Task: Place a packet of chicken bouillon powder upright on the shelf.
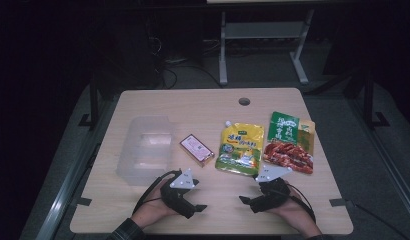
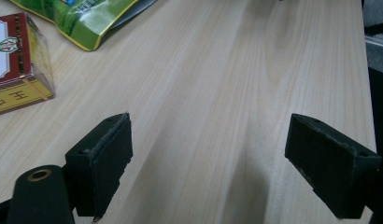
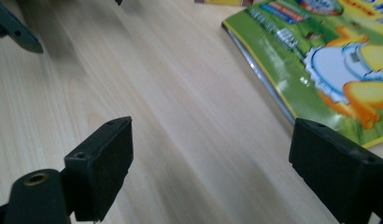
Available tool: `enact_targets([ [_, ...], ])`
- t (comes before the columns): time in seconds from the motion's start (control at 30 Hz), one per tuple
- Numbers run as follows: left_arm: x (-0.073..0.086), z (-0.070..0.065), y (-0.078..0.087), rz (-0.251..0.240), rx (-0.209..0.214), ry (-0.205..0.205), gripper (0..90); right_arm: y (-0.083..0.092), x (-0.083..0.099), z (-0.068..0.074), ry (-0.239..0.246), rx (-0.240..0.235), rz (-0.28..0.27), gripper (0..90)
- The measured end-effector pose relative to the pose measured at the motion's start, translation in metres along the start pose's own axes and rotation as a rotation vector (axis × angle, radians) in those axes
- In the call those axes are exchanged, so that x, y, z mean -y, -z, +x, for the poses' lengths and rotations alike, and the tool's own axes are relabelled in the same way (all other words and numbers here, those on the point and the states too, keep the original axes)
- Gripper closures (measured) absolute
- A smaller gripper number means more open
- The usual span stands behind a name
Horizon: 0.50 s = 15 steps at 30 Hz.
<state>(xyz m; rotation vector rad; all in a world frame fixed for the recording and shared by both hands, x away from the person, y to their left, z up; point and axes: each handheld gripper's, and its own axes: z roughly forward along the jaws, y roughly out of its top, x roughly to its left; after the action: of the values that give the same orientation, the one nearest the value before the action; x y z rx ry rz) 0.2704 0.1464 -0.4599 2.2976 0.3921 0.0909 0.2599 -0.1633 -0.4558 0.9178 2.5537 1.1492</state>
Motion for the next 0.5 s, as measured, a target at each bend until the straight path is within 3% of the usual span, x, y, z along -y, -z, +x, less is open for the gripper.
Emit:
enact_targets([
  [0.07, 0.0, 0.0, 0.0, -0.004, 0.0, 0.008, 14.6, 0.0, -0.002, -0.001, -0.004, -0.002, 0.001, 15.9],
  [0.13, 0.001, 0.0, -0.001, 0.004, 0.0, 0.008, 14.6, 0.002, -0.01, -0.008, -0.012, -0.032, -0.005, 28.5],
  [0.3, 0.0, -0.001, -0.001, 0.001, -0.007, 0.011, 14.6, 0.002, -0.022, -0.018, -0.022, -0.041, -0.016, 41.7],
  [0.33, -0.001, 0.0, -0.001, -0.006, -0.013, 0.015, 14.6, 0.0, -0.029, -0.025, -0.025, -0.047, -0.021, 49.3],
  [0.37, -0.001, 0.0, -0.001, -0.006, -0.013, 0.015, 14.7, 0.0, -0.029, -0.025, -0.025, -0.047, -0.021, 49.3],
  [0.47, -0.002, 0.0, -0.001, -0.01, -0.016, 0.014, 14.8, -0.005, -0.038, -0.039, -0.035, -0.038, -0.04, 61.7],
  [0.5, -0.001, 0.0, 0.0, -0.008, -0.015, 0.009, 14.9, -0.009, -0.045, -0.046, -0.03, -0.033, -0.041, 69.8],
])
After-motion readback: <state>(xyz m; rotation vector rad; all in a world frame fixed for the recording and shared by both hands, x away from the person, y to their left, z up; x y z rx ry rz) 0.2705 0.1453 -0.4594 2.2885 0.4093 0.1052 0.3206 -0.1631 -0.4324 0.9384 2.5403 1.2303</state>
